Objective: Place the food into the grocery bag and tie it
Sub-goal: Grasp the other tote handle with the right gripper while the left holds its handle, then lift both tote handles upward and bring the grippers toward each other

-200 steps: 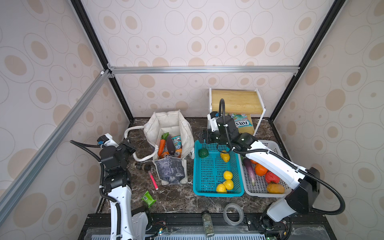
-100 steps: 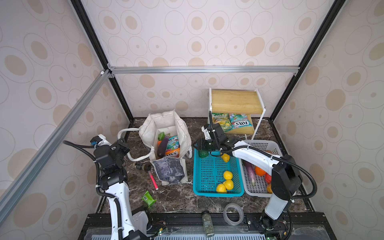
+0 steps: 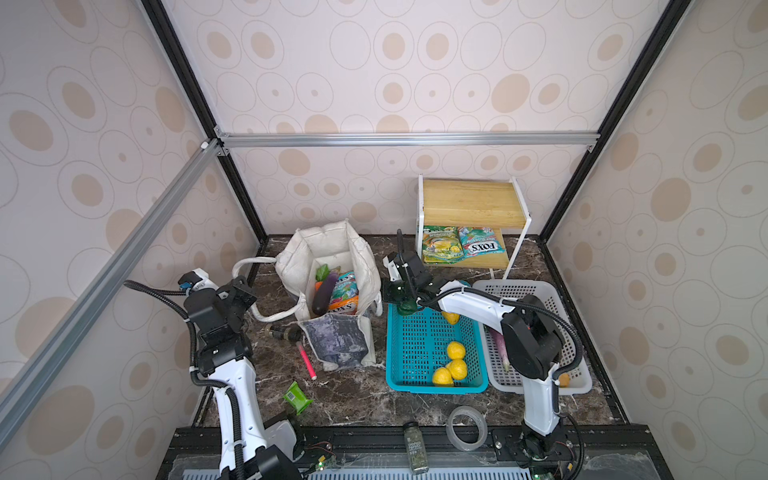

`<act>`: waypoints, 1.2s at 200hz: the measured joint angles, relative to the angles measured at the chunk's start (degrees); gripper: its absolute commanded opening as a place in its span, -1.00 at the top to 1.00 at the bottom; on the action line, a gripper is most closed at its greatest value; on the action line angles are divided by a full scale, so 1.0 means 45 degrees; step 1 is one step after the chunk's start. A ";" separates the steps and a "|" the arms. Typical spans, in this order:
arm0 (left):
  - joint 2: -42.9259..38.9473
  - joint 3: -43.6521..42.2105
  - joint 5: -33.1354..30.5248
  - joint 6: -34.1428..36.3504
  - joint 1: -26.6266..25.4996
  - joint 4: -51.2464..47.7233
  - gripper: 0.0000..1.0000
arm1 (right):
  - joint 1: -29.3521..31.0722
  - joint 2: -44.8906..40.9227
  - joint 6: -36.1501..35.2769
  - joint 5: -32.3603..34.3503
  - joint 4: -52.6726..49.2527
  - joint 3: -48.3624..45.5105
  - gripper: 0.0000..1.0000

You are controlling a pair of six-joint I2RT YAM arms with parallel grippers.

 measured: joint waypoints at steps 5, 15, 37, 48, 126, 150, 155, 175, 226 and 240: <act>0.0019 0.0000 0.0000 0.0019 0.0005 0.0000 1.00 | 0.0005 0.0117 0.0029 -0.0024 0.0078 0.0117 0.00; 0.0039 0.0000 0.0000 0.0039 0.0019 0.0005 1.00 | 0.0005 0.0233 0.0107 -0.0078 0.0194 0.0243 0.01; 0.0039 0.0000 0.0010 0.0049 0.0044 0.0068 1.00 | 0.0005 0.0515 0.0321 -0.0107 0.0393 0.0476 -0.06; 0.0039 -0.0015 0.0024 0.0049 0.0044 0.0126 1.00 | 0.0005 0.0714 0.0413 -0.0121 0.0529 0.0709 -0.06; 0.0005 -0.0374 0.0306 -0.0107 0.0053 0.0675 1.00 | 0.0024 0.1030 0.0223 0.0131 0.0879 0.0952 0.63; 0.0005 -0.0384 0.0364 -0.0126 0.0049 0.0782 1.00 | 0.0083 0.0627 -0.0413 0.0952 0.0525 0.0627 0.80; 0.0000 -0.0379 0.0384 -0.0126 0.0053 0.0797 1.00 | 0.0092 0.0398 -0.0607 0.1195 0.0330 0.0466 0.83; -0.0073 -0.0374 0.0437 -0.0136 0.0053 0.0797 1.00 | 0.0151 -0.0729 -0.1394 0.1996 -0.0816 -0.0005 0.99; -0.0117 0.0189 0.0850 -0.0151 0.0039 0.0646 1.00 | 0.0345 -0.3007 -0.3628 0.3453 -0.3657 0.0568 1.00; -0.0112 0.0335 0.0923 -0.0194 0.0034 0.0636 1.00 | 0.0355 -0.3279 -0.3988 0.3653 -0.4022 0.0612 1.00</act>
